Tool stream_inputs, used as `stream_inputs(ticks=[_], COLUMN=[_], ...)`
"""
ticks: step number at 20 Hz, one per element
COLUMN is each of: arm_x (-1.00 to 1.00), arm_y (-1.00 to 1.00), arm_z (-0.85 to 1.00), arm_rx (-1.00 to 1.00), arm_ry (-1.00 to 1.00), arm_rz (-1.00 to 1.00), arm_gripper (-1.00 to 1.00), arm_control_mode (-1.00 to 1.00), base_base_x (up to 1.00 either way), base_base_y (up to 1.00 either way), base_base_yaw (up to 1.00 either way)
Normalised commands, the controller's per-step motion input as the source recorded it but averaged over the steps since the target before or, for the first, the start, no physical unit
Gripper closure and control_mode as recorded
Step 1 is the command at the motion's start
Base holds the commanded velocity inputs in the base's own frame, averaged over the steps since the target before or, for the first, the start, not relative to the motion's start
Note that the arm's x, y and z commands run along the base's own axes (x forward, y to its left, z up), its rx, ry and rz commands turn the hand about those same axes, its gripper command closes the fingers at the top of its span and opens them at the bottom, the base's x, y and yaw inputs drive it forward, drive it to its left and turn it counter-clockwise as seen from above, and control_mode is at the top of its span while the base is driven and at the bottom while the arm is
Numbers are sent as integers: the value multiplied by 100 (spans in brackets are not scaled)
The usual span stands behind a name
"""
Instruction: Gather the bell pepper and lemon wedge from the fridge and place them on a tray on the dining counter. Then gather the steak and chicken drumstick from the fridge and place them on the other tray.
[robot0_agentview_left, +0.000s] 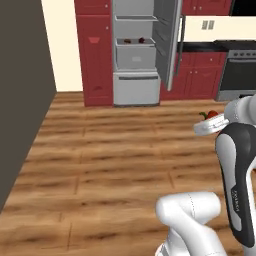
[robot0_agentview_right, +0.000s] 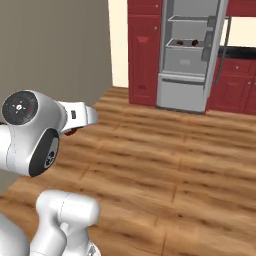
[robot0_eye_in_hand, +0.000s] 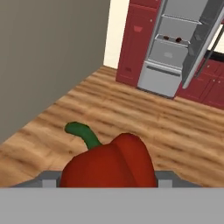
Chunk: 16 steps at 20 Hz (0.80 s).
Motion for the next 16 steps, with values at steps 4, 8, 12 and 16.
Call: stream_inputs(ticks=[4,8,12,16], arm_x=[0,0,0,0], arm_y=[0,0,0,0], arm_z=[0,0,0,0], arm_rx=[0,0,0,0], arm_ry=[0,0,0,0], arm_rz=[0,0,0,0], arm_gripper=[100,100,100,100], arm_control_mode=[100,100,100,100], base_base_x=[-100,-100,-100,-54], base_base_y=[0,-13,-76,-100], base_base_yaw=[0,0,0,0])
